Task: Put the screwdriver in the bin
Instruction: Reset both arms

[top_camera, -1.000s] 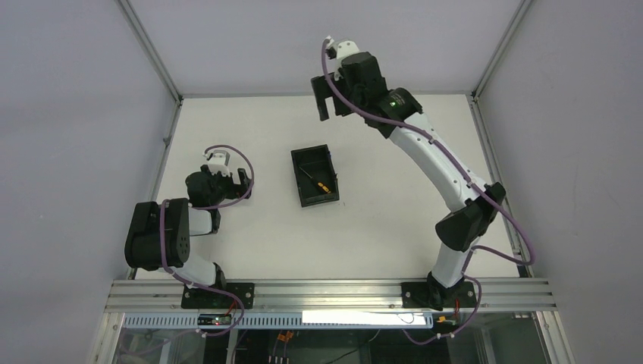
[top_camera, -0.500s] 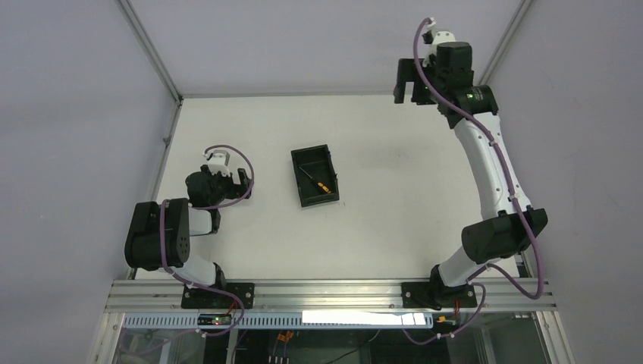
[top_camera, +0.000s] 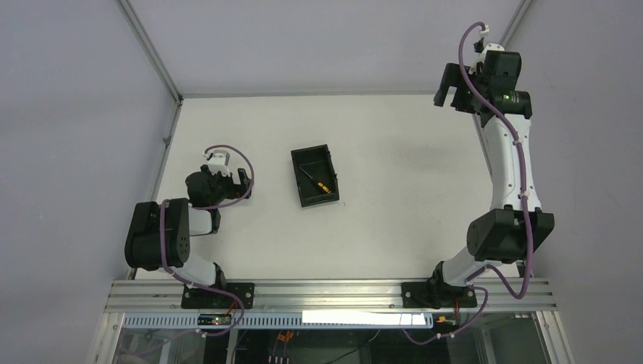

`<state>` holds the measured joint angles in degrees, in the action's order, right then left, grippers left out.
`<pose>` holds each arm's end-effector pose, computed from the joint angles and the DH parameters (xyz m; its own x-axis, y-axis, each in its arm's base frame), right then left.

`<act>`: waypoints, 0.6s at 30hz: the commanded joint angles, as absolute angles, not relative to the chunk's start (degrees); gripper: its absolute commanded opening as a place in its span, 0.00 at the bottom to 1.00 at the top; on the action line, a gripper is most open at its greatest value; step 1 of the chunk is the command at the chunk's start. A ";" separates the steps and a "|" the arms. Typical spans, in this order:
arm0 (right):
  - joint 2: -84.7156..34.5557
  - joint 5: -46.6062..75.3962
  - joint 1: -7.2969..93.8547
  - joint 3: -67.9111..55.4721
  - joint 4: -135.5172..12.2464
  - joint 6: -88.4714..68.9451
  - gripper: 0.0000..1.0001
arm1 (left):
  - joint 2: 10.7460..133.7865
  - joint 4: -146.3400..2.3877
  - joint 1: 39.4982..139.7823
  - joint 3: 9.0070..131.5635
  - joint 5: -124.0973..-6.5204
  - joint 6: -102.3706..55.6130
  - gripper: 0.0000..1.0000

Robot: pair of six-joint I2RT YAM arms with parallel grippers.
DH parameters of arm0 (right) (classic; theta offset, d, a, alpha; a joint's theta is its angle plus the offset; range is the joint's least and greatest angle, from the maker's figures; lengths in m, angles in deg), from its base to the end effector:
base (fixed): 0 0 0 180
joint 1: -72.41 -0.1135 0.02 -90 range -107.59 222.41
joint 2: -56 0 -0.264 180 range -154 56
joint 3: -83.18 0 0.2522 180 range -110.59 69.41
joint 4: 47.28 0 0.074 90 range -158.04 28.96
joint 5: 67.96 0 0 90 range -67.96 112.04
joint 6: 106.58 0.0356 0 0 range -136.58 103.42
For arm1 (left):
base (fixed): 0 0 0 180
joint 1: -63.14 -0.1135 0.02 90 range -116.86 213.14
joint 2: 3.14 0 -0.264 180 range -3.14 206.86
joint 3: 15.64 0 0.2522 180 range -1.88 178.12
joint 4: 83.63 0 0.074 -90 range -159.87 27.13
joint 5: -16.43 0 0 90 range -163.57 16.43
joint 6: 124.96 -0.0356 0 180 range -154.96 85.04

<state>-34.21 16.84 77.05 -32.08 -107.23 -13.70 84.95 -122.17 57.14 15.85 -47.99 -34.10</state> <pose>0.3384 -0.0242 0.4217 -0.5692 0.0964 -0.8165 0.0351 0.9950 0.0930 0.2511 0.0109 0.1339 -0.3130 -0.0465 -0.9486 0.3093 0.9394 -0.1481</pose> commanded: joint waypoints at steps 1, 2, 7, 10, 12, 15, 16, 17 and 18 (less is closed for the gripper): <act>-32.53 15.52 76.98 -32.58 -105.37 -13.38 0.99 | 84.05 -124.08 57.08 16.84 -47.73 -34.43 0.99; -32.23 16.10 76.98 -32.37 -104.95 -13.34 0.99 | 84.00 -124.10 57.08 16.84 -47.73 -34.43 0.99; -31.39 16.33 76.98 -32.32 -104.28 -13.26 0.99 | 84.05 -124.06 57.08 16.84 -47.72 -34.43 0.99; -31.20 16.48 76.98 -32.47 -104.24 -13.39 0.99 | 84.05 -124.09 57.03 16.84 -47.66 -34.43 0.99; -31.02 16.55 76.98 -32.48 -104.32 -13.45 0.99 | 84.05 -124.04 57.06 16.84 -47.69 -34.43 0.99; -30.92 16.56 76.98 -32.60 -104.37 -13.55 0.99 | 84.05 -124.02 57.07 16.84 -47.73 -34.43 0.99; -30.78 16.54 76.93 -32.40 -104.30 -13.59 0.99 | 84.05 -124.03 57.05 16.84 -47.66 -34.43 0.99; -30.73 16.38 76.97 -32.35 -104.16 -13.53 0.99 | 84.05 -124.04 57.05 16.84 -47.71 -34.43 0.99; -30.66 16.40 76.98 -32.25 -104.11 -13.48 0.99 | 84.05 -124.02 57.03 16.84 -47.72 -34.43 0.99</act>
<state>-33.89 16.74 77.03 -31.95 -106.73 -13.68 84.95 -122.17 57.14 15.85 -47.99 -34.10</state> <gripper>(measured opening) 0.993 0.992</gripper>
